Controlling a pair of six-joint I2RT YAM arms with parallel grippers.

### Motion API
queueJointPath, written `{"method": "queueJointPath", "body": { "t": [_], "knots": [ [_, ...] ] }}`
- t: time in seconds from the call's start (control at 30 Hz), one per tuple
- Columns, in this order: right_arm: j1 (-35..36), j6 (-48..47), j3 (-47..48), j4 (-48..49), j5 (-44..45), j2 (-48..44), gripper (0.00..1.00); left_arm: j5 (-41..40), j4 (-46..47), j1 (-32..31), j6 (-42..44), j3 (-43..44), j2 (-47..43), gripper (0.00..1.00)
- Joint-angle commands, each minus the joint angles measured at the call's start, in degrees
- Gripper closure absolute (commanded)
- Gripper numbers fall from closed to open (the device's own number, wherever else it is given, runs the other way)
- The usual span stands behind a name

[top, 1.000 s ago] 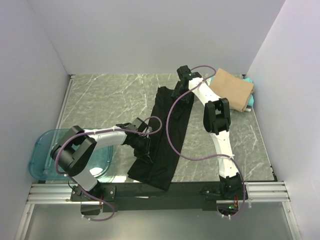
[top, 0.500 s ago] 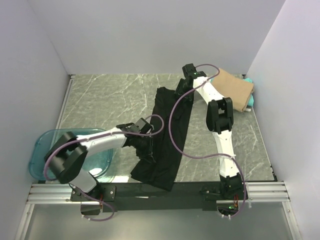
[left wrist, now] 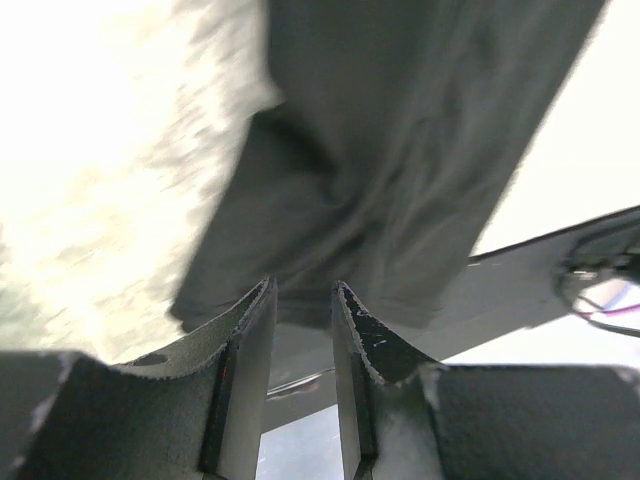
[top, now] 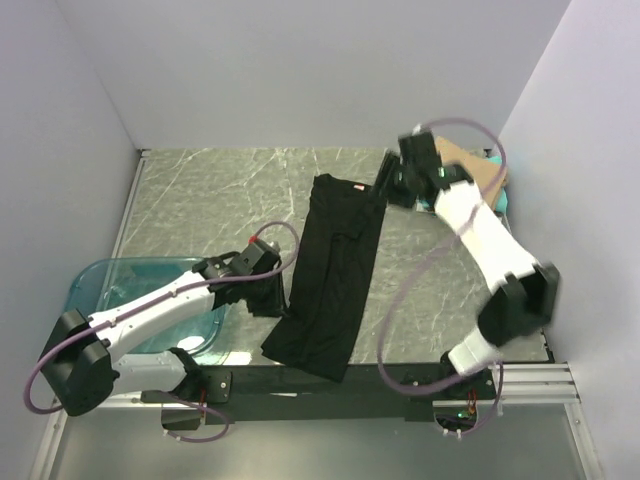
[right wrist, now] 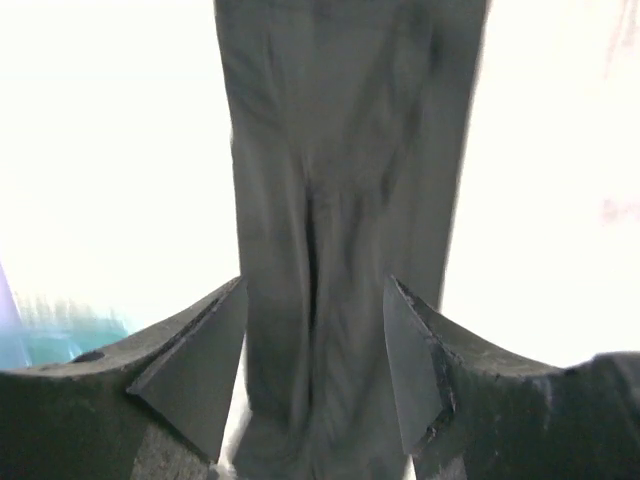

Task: Fold and stack the t-shirts
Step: Fold the tshirt

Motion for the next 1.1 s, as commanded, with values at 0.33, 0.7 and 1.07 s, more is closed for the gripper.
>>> {"method": "queueJointPath", "body": {
  "t": [0.33, 0.7, 1.07],
  "knots": [
    [36.4, 36.3, -46.8, 4.4, 1.0, -32.0, 0.37, 0.2, 0.6, 2.4, 0.6, -6.4, -6.4, 0.66],
    [56.9, 46.6, -39.3, -0.1, 2.5, -15.1, 0.33, 1.1, 2.0, 3.0, 2.3, -9.7, -8.2, 0.65],
    [58.6, 52.0, -45.9, 3.7, 1.7, -16.8, 0.37, 3.3, 2.5, 3.1, 3.3, -9.6, -7.4, 0.65]
  ]
}}
